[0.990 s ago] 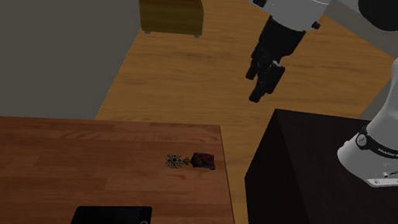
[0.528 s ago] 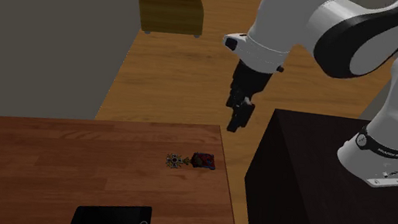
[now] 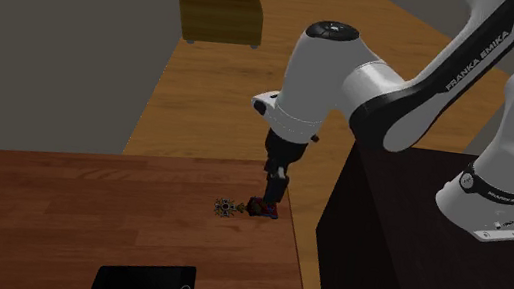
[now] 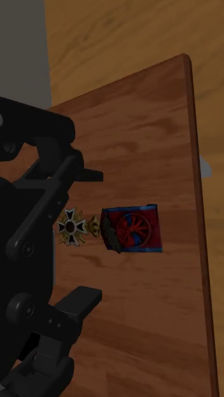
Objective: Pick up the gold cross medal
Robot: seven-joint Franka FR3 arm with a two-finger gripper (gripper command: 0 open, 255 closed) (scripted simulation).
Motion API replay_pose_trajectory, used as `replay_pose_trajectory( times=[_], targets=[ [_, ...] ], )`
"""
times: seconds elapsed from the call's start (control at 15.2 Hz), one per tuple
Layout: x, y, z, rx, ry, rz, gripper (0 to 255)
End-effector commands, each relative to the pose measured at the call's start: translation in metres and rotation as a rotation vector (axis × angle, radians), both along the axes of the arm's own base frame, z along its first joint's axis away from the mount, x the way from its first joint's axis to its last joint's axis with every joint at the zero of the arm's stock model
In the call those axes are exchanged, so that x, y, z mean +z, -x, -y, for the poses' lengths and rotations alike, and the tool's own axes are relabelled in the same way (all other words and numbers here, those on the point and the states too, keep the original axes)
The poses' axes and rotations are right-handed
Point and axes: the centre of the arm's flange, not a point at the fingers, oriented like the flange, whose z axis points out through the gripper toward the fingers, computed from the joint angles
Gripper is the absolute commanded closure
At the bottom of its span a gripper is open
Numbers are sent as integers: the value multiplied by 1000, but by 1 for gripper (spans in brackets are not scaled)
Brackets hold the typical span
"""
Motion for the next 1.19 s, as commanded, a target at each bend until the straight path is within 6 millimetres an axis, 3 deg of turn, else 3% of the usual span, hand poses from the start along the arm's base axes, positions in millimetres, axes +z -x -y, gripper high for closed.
replay_pose_trajectory(
  times=[0.0,0.59,0.66,1.12],
  targets=[
    [-24,-10,-7,2,-3,-5,0],
    [-64,-10,-7,2,-3,-5,0],
    [-64,-10,-7,2,-3,-5,255],
    [-64,-10,-7,2,-3,-5,255]
  ],
)
